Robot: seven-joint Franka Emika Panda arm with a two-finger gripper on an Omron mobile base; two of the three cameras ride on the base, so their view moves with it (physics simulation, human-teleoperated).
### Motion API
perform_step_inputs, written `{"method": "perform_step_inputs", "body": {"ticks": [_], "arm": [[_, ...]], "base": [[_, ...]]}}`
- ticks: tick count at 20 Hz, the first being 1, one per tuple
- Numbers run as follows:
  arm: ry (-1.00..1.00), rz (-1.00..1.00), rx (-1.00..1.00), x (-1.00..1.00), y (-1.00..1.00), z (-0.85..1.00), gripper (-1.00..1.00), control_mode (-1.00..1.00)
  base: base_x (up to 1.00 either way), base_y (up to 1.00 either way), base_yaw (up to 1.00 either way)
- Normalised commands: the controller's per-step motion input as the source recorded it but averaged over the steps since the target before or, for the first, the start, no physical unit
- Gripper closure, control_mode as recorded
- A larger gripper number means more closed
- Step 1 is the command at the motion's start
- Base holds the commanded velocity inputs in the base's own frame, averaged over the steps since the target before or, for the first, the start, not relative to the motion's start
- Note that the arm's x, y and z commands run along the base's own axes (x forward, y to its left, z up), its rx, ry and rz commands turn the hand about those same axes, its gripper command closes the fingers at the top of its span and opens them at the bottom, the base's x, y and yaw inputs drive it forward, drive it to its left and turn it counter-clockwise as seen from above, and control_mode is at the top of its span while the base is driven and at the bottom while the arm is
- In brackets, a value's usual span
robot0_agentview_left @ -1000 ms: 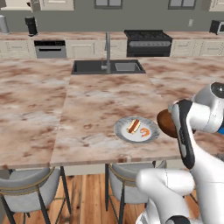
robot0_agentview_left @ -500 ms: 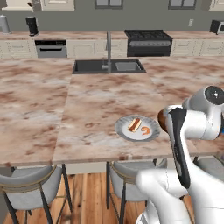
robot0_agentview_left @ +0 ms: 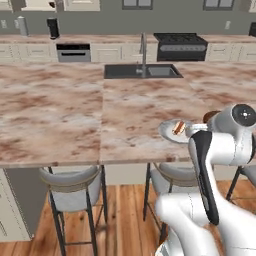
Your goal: Take the smaller bowl and place it next to the appetizer plate on the dining counter , and place the larger bowl next to the plate with cooked food.
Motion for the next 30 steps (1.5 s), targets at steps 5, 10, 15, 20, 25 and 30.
{"method": "perform_step_inputs", "body": {"ticks": [5, 10, 15, 20, 25, 30], "arm": [[0.0, 0.0, 0.0, 0.0, 0.0, 0.0, -1.0, 1.0], [0.0, 0.0, 0.0, 0.0, 0.0, 0.0, -1.0, 1.0], [0.0, 0.0, 0.0, 0.0, 0.0, 0.0, -1.0, 1.0], [0.0, 0.0, 0.0, 0.0, 0.0, 0.0, -1.0, 1.0], [0.0, 0.0, 0.0, 0.0, 0.0, 0.0, -1.0, 1.0], [0.0, 0.0, 0.0, 0.0, 0.0, 0.0, -1.0, 1.0]], "base": [[0.1, 1.0, 0.03], [0.32, 1.0, 0.0], [0.29, 1.0, 0.0], [0.27, 1.0, 0.0], [0.29, 1.0, 0.0], [0.41, 1.0, 0.0]]}}
